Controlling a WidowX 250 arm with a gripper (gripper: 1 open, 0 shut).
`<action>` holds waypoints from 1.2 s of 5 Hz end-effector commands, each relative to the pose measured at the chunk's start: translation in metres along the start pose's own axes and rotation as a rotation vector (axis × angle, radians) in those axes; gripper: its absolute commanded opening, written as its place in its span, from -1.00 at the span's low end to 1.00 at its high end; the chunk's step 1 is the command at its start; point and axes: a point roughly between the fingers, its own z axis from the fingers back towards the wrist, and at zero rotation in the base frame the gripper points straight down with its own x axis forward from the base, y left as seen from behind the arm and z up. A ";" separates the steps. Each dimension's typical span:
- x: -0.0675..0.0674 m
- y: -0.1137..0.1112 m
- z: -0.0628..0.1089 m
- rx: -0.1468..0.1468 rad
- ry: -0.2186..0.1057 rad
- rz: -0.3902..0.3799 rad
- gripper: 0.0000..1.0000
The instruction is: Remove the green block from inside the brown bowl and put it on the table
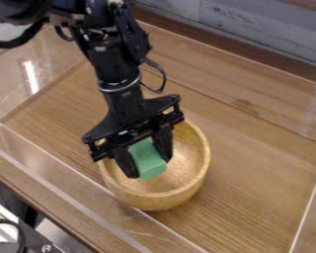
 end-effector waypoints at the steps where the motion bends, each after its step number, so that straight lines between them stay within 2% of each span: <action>1: 0.006 -0.011 0.015 -0.058 -0.035 -0.003 -1.00; 3: 0.005 -0.013 0.016 -0.069 -0.033 -0.006 -1.00; 6: 0.037 -0.004 0.027 -0.088 -0.016 0.003 -1.00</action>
